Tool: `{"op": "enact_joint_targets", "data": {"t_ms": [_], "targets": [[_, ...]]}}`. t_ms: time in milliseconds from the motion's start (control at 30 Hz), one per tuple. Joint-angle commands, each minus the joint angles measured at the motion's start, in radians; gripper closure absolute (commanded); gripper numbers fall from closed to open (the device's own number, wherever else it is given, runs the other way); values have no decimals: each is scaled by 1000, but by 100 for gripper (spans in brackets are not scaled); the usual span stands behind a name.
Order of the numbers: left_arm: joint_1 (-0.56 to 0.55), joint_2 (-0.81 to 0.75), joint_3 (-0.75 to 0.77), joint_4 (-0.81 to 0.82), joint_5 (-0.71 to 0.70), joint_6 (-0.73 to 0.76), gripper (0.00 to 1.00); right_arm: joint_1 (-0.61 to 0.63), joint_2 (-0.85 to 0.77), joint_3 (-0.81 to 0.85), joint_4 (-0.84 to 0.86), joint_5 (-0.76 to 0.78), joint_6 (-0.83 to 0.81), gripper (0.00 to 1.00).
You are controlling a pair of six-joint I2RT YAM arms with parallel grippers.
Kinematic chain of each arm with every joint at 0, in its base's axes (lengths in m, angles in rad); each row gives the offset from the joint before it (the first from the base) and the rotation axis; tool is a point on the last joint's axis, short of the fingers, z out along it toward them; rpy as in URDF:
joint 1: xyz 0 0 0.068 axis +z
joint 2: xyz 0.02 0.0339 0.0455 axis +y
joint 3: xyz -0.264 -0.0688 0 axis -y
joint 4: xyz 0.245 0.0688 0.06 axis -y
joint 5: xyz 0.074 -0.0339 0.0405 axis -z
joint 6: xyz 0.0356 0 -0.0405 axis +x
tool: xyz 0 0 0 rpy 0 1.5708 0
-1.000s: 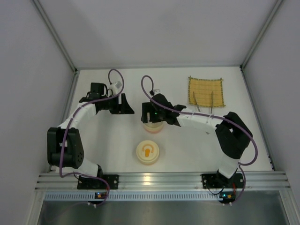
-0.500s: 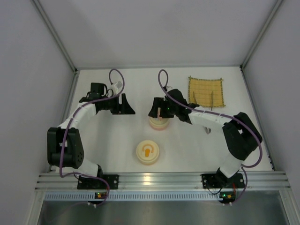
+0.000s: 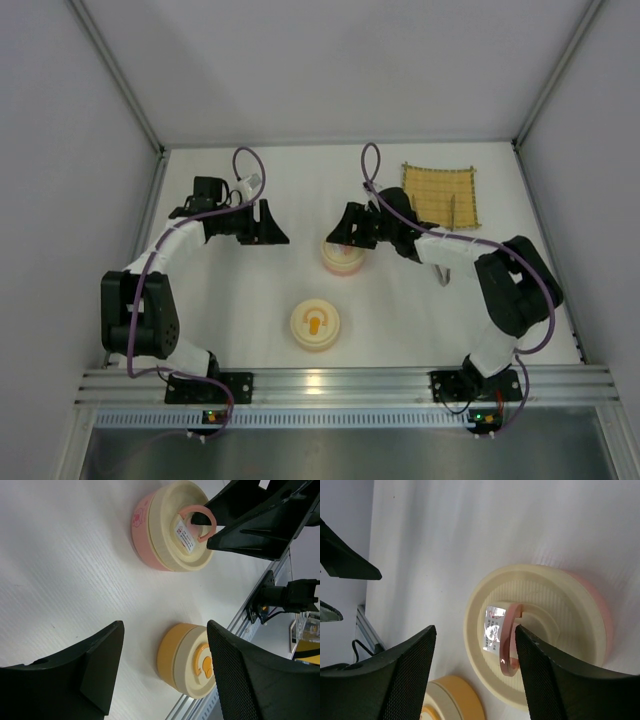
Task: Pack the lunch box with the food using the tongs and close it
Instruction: Close the box lid on the packing box.
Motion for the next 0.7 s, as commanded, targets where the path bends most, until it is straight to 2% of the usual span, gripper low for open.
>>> {"op": "enact_joint_targets", "data": {"t_ms": [0,300,667], "targets": [[3,-2,33,18,32,6,28,-24,28,-33,102,-71,44,36],[3,19,35,33,39,-11,29,-105,21,-56,92,-116,36,39],[3,31,38,41,38,-12,30,-121,-45,-60,44,-105,-30,41]]}}
